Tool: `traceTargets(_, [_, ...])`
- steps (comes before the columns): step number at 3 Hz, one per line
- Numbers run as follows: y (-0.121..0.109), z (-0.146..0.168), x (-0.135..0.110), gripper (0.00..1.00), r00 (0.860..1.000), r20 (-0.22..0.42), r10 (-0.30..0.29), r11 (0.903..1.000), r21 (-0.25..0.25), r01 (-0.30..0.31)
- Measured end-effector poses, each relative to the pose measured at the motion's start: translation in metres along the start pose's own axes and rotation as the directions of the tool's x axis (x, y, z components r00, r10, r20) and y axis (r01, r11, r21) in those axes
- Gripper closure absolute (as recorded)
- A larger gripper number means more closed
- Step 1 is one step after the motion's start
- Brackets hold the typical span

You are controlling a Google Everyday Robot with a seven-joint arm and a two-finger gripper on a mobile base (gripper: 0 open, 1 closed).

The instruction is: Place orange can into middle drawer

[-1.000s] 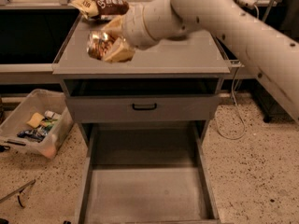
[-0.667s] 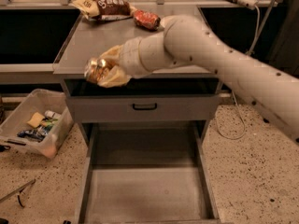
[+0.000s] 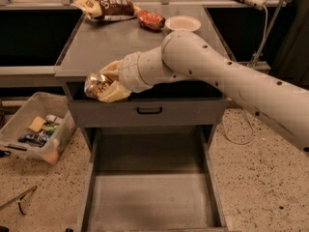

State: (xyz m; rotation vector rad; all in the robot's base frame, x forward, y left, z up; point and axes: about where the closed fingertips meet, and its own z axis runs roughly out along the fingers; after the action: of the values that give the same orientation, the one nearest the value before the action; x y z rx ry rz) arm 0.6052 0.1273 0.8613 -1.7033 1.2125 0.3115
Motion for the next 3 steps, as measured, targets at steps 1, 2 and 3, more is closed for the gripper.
traceTargets(1, [0.006, 0.000, 0.002, 1.00, 1.000, -0.022, -0.004, 0.9998, -0.019, 0.003])
traceTargets(2, [0.028, -0.016, 0.001, 1.00, 0.999, -0.043, -0.010, 0.9997, 0.021, 0.011])
traceTargets(3, [0.076, -0.026, 0.052, 1.00, 0.995, -0.065, 0.069, 0.9939, 0.091, -0.063])
